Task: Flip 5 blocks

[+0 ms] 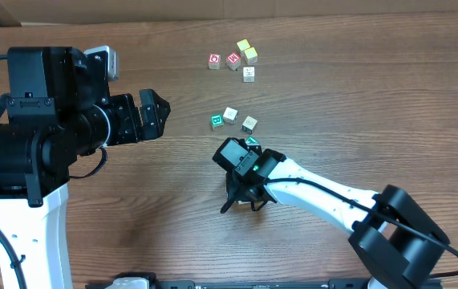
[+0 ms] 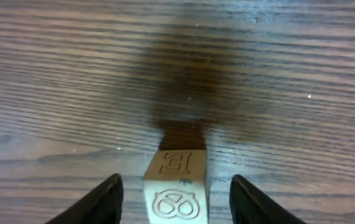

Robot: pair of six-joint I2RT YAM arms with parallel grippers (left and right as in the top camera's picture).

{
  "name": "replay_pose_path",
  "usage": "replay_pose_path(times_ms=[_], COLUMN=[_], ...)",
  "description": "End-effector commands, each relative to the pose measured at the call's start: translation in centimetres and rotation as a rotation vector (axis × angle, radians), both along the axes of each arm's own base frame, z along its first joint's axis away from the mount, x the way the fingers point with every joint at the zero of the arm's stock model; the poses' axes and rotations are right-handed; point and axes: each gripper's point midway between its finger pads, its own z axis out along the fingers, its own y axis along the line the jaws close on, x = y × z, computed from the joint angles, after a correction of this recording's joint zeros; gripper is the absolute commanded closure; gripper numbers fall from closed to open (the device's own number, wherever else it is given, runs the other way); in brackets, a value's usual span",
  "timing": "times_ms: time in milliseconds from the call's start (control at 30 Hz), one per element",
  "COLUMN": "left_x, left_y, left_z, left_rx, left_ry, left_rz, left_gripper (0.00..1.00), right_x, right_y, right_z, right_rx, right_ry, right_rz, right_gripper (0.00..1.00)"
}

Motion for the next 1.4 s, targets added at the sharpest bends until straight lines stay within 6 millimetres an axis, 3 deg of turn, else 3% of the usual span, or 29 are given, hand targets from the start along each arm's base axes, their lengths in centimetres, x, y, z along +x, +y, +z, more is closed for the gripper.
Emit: replay_pose_path(times_ms=[0,200,367,1000,1367], left_x=[-0.1,-0.1,-0.1,-0.1,-0.1], left_y=[0.1,0.1,0.1,0.1,0.1], left_z=[0.8,0.8,0.8,0.8,0.8], left_rx=[0.003,0.003,0.003,0.003,0.003], left_ry=[-0.028,-0.029,-0.029,-0.029,-0.029], left_rz=[-0.006,-0.006,-0.006,-0.006,-0.006], left_gripper=[0.00,0.00,0.00,0.00,0.00], right_x=[-0.2,-1.1,-1.1,-0.6,1.1], right_y=[-0.1,0.6,0.6,0.9,1.9], right_z=[-0.6,-0.6,-0.6,-0.5,0.0], right_rx=[-0.017,0.023,0.023,0.036,0.074], right_ry=[0.008,0.058,0.056,0.037,-0.042], right_rz=[0.003,0.021,0.020,0.015,0.008], right_gripper=[0.44,0.52,0.71,0.70,0.71])
